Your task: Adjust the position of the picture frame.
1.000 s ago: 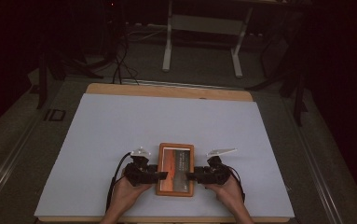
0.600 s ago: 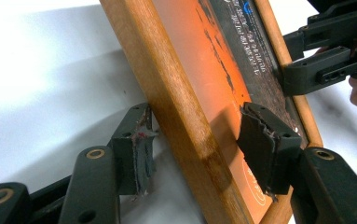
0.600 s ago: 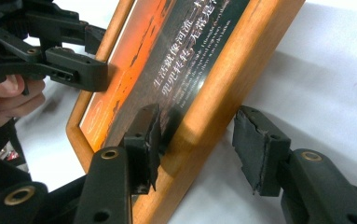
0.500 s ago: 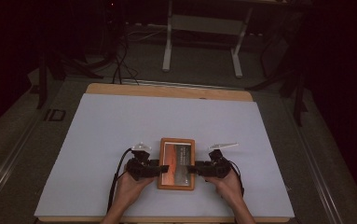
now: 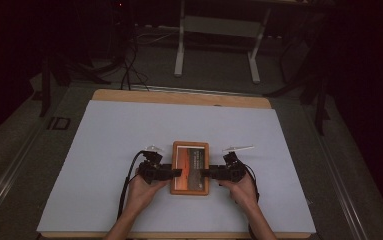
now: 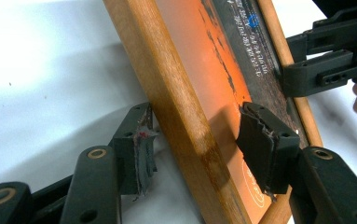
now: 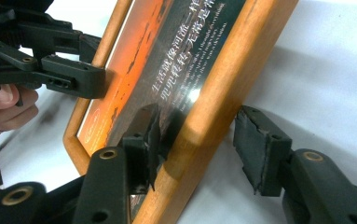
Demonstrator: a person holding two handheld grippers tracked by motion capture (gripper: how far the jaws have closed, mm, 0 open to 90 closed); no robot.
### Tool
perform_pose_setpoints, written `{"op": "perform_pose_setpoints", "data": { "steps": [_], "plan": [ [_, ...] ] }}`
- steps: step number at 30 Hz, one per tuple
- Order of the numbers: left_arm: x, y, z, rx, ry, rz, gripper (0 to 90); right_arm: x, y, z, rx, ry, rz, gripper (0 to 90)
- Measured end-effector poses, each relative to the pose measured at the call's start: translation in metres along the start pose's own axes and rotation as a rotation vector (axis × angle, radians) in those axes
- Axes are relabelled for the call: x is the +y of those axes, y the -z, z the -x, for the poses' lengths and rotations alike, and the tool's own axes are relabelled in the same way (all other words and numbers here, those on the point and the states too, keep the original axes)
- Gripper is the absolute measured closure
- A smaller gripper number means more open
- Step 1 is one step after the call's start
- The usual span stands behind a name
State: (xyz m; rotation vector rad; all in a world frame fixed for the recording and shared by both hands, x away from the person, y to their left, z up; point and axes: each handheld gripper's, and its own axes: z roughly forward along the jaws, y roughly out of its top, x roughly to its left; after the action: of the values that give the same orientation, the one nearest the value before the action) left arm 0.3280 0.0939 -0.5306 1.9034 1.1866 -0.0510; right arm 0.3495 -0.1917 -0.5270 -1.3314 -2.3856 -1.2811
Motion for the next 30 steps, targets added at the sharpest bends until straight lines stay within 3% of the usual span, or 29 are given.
{"op": "perform_pose_setpoints", "data": {
  "steps": [4, 9, 12, 18, 21, 30],
  "plan": [
    [0.000, -0.001, 0.003, 0.020, -0.043, -0.003, 42.6, -0.001, -0.001, 0.000, 0.001, 0.001, 0.011, 49.6],
    [-0.002, -0.002, 0.008, 0.044, -0.086, -0.011, 38.1, -0.002, -0.001, -0.003, -0.014, 0.043, 0.005, 46.6],
    [-0.002, 0.006, 0.013, 0.102, -0.138, 0.014, 39.1, -0.003, 0.003, -0.005, -0.025, 0.058, 0.021, 44.0],
    [-0.003, 0.025, 0.017, 0.181, -0.197, 0.083, 39.6, -0.001, 0.008, -0.007, -0.055, 0.087, 0.033, 41.3],
    [-0.003, 0.032, 0.016, 0.200, -0.193, 0.127, 39.7, 0.000, 0.012, -0.007, -0.081, 0.101, 0.047, 39.7],
    [-0.003, 0.044, 0.015, 0.236, -0.189, 0.186, 39.8, 0.002, 0.019, -0.006, -0.106, 0.098, 0.065, 37.6]
  ]
}}
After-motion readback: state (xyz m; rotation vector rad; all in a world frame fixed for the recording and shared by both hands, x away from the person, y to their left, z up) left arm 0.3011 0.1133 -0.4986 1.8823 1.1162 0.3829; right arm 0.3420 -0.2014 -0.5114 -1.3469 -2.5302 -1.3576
